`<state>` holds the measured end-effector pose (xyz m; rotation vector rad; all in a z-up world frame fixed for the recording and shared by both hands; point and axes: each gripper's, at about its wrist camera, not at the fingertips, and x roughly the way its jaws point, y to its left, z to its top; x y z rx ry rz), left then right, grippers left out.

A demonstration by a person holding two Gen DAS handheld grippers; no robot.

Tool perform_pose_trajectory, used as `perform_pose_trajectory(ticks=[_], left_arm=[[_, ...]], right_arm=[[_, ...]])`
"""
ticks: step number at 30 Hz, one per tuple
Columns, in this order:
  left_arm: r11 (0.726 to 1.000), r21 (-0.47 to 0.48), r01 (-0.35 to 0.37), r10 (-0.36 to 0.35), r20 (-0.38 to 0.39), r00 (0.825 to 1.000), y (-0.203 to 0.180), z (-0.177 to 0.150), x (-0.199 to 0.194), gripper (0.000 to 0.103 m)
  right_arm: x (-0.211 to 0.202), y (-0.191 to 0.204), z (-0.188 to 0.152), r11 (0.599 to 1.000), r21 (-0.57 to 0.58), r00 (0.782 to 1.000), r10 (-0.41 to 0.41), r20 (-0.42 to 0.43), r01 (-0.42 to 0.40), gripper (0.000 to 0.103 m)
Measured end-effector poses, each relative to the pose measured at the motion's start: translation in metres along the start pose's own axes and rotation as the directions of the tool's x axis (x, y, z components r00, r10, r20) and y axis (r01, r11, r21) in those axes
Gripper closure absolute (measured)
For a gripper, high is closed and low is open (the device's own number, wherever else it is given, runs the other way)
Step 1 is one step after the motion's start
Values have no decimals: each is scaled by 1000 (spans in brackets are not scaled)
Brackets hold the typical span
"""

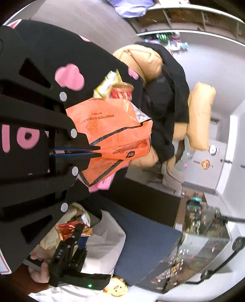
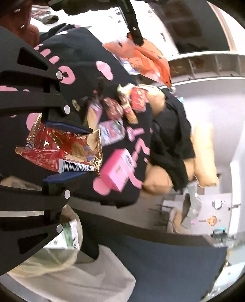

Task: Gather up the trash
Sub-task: 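Carry the orange bag and red snack packet to the yellow trash bag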

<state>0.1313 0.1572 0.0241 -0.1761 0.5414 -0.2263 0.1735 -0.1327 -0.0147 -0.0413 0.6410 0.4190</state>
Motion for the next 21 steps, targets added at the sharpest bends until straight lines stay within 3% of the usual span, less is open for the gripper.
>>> perform_pose_trajectory(ticks=[4,11,21], left_arm=[[997,28,79,-79,14,997,-29,8,9,102],[977,100,190,-186,-45,982,-95,14,40,102],[930,147,336,-308,-182,934,-176,-2,98,102]], right_arm=[[-22,-25,2,999,29,997,-43,57,41,67],[-55,-79,-8,989,80,985,-131,113,122,67],[-74,-156,-38,956,197,963,-242,118,216,67]])
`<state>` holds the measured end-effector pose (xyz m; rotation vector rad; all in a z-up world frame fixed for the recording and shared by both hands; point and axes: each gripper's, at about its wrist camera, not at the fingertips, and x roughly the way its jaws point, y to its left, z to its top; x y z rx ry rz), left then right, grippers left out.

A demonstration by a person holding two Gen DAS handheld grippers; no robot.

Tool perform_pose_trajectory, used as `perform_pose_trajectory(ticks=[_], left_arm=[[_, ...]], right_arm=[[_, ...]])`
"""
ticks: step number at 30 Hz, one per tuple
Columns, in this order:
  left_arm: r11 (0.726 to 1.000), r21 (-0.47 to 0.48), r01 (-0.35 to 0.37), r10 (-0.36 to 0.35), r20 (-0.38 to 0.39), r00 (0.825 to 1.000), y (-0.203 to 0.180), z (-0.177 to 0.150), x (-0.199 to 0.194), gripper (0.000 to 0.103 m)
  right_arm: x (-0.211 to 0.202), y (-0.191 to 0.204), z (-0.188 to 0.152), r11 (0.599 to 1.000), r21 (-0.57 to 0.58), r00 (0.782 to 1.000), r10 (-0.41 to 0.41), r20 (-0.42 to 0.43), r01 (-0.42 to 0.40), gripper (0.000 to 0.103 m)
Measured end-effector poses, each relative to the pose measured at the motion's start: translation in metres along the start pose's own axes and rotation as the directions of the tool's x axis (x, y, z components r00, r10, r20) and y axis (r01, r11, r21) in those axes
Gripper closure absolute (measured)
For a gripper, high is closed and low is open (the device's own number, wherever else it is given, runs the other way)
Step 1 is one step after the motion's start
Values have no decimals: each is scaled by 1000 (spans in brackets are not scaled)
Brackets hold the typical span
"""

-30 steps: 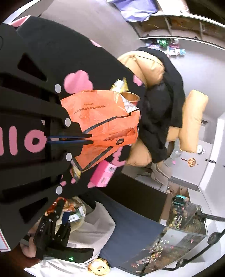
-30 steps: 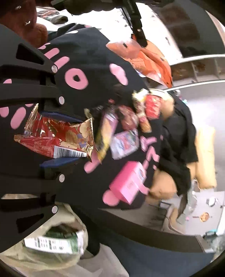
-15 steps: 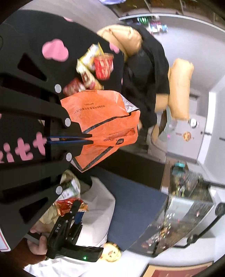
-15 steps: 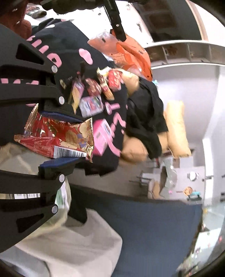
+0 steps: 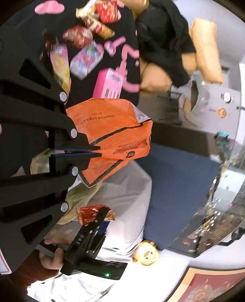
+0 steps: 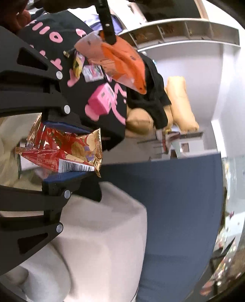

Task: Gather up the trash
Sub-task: 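Carry the orange bag and red snack packet to the yellow trash bag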

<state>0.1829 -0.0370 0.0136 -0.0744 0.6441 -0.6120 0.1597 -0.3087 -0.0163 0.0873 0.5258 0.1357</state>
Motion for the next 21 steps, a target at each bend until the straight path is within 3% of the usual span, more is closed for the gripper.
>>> perform_pose_trajectory(ticks=[7,15,21], left_arm=[[994,-2,112,-112,-63,992,-31,-10,43,102],[973,-64,222,-231,-193,954,-56,-41,117,102],[975,-57,215,-223,-265,938,-64,-62,158,98]], right_arm=[[-11,-40,-1,996,67,998,-62,18,61,67],[-16,-63,-2,989,101,994,-108,24,105,67],[-9,-56,-2,993,84,996,-83,19,81,67]])
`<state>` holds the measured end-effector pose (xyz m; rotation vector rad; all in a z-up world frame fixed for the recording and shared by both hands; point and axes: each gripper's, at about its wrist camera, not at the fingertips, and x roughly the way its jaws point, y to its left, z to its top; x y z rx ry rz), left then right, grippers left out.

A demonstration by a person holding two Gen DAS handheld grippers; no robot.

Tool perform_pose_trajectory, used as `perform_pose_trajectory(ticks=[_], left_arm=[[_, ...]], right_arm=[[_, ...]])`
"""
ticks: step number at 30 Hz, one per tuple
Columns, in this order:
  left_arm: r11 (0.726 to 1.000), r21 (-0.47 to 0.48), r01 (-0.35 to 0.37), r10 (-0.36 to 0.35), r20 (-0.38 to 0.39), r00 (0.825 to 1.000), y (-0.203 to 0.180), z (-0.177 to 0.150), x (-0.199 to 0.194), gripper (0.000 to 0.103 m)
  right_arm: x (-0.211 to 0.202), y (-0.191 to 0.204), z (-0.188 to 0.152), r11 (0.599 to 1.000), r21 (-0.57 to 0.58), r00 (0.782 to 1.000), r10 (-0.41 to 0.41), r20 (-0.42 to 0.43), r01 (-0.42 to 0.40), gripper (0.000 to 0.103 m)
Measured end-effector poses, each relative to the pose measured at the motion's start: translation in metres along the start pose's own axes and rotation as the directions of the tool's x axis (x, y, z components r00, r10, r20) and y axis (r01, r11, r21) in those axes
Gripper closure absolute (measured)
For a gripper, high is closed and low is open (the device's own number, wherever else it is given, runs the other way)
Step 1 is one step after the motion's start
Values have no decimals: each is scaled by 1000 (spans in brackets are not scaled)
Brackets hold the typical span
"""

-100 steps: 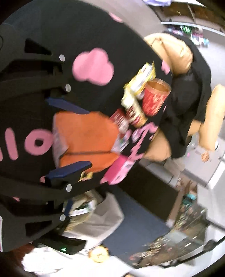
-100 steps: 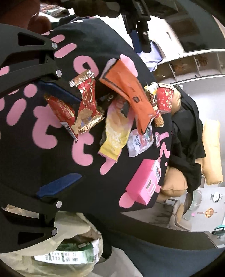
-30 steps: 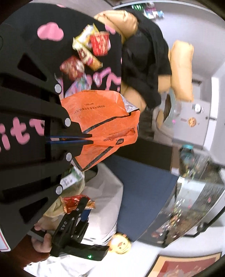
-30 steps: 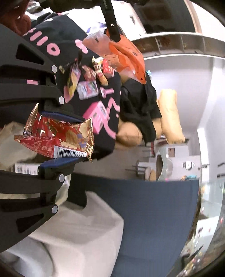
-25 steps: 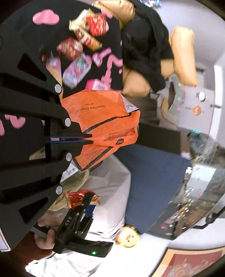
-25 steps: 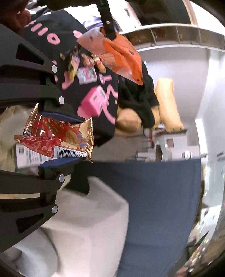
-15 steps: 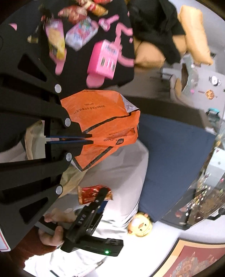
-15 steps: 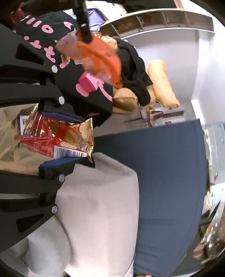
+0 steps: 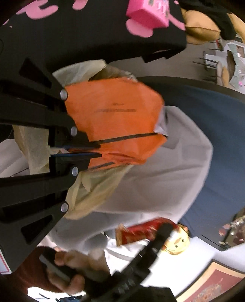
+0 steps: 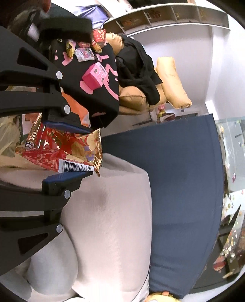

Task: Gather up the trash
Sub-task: 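Carry the orange bag and red snack packet to the yellow trash bag, then open both grippers to drop the orange bag and packet into the bag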

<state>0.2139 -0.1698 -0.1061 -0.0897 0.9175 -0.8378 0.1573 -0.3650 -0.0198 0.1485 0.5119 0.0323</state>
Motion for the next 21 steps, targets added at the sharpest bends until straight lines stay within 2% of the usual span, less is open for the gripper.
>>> perform_pose_trajectory(ticks=[2,4,7,10,11,14,16,21], left_arm=[[1000,-20,-11,10,-20,1000,4,-4,3,76],[999,-33,-16,16,-17,1000,8,-6,-3,70],[999,-27,-23,23,-2,1000,13,-4,-24,65],[997,-32,-76,77,27,997,24,-6,-50,56],[994,-46,-96,97,34,995,30,-7,-61,56],[993,-83,-88,93,54,994,43,-10,-83,56],[991,-98,-94,102,76,992,50,-12,-98,56],[978,-158,-133,154,129,980,77,-19,-138,55]], right_arm=[[5,5,-1,1000,-9,1000,15,-10,-15,67],[14,15,-3,999,-24,999,40,-26,-40,67],[35,35,-9,995,-40,994,90,-66,-93,67],[58,58,-12,989,-50,986,132,-103,-137,67],[68,67,-12,988,-60,983,137,-118,-145,67],[94,88,-14,985,-97,981,124,-151,-140,67],[112,99,-19,984,-137,977,89,-196,-117,67],[142,94,-50,985,-161,944,0,-329,-56,67]])
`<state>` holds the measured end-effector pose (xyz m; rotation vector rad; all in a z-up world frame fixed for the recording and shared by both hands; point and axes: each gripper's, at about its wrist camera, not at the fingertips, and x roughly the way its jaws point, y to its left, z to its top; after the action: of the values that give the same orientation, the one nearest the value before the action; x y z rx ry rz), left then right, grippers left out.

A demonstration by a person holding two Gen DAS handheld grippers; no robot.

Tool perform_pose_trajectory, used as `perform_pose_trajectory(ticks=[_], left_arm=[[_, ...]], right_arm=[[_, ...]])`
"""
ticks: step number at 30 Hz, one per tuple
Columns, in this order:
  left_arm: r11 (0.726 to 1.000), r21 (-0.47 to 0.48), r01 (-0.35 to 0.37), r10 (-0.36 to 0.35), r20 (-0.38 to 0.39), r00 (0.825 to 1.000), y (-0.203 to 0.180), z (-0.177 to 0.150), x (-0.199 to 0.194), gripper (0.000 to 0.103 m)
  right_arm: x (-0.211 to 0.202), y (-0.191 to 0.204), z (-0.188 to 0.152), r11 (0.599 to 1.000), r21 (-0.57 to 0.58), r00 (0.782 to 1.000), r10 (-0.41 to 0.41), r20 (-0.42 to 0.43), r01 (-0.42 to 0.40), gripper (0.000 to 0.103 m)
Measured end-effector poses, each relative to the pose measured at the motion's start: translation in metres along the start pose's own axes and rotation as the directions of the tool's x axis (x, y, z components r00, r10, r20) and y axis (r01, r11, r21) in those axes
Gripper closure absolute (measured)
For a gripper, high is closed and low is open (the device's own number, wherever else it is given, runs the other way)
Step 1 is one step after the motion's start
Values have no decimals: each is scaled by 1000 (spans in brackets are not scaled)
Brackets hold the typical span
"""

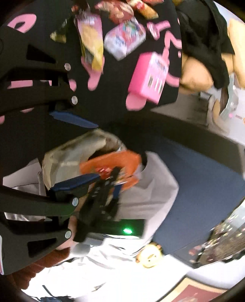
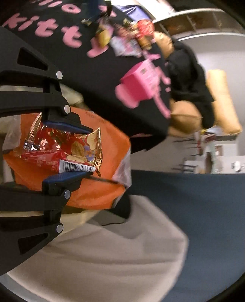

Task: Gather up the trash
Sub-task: 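Open both grippers to drop the orange bag and packet into the bag, then grasp the red paper cup with the left gripper while the right grasps a pink snack stick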

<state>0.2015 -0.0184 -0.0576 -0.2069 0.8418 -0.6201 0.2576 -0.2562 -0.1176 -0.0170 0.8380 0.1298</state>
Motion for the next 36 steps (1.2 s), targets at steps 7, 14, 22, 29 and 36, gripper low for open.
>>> perform_pose_trajectory(ticks=[7,14,22,29,36], left_arm=[[995,-99,-24,27,37,999,41,-4,-17,55],[985,-162,-60,73,74,995,70,-10,-41,54],[978,-184,-97,118,106,987,87,-17,-58,51],[959,-236,-156,196,158,968,113,-20,-83,51],[926,-295,-237,306,214,928,147,-29,-118,45]], right_arm=[[16,-19,-37,998,62,989,7,-145,2,67],[-2,-18,-47,996,92,996,11,-93,-2,57],[-26,-15,-52,989,146,997,48,-54,-39,35],[-69,-4,-47,992,117,997,47,53,-53,31],[-92,29,-30,984,35,976,168,137,-174,27]])
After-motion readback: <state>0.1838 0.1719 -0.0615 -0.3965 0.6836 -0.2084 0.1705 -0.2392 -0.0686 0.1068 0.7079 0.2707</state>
